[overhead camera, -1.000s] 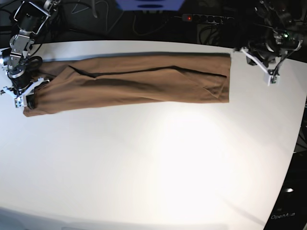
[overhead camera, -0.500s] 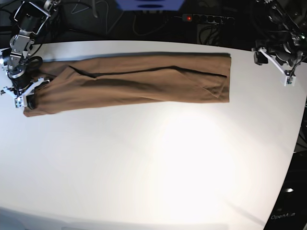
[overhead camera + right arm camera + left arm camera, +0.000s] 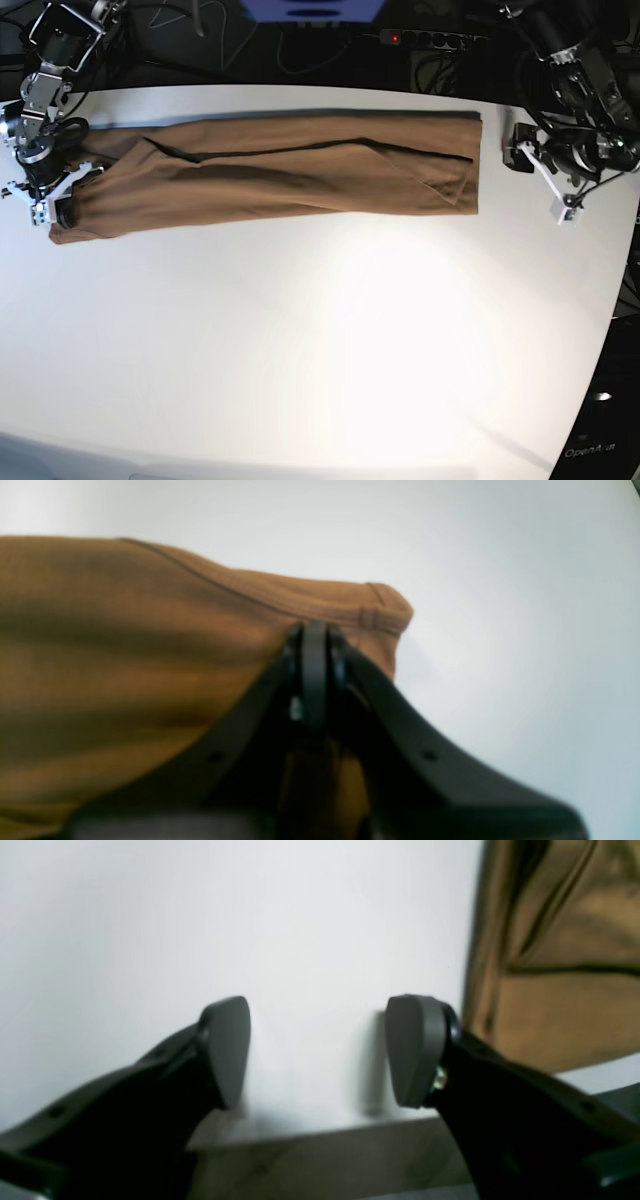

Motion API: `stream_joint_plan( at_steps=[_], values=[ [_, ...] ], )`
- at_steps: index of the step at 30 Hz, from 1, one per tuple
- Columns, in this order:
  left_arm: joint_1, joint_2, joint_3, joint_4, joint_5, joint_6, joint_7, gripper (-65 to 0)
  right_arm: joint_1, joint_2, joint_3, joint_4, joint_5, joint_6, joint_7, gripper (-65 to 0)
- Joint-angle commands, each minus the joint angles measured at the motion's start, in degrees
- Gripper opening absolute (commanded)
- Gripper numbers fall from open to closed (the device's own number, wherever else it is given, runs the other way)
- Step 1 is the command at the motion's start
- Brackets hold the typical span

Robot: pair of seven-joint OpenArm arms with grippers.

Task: Fold the T-shirt properly
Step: 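Lower the open left gripper back onto the strip end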

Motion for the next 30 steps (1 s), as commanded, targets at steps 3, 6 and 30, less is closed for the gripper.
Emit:
stream_joint_plan(
  at_steps=[3, 6, 30],
  values=[
    [0.0, -0.4, 0.2, -1.6, -0.2, -0.1, 0.9, -23.9, -1.0, -0.2, -0.4, -0.9, -4.6, 1.9, -7.0, -64.4],
    [0.1, -0.4, 0.2, -3.0, -1.0, -0.1, 0.9, -23.9, -1.0, -0.2, -0.4, -0.9, -4.7, 1.9, -7.0, -64.4],
    [10.3, -8.3, 1.9, -3.6, -32.0, -0.1, 0.9, -23.9, -0.9, -3.4, -0.1, -0.6, -11.9, 1.9, -6.9, -64.6]
  ],
)
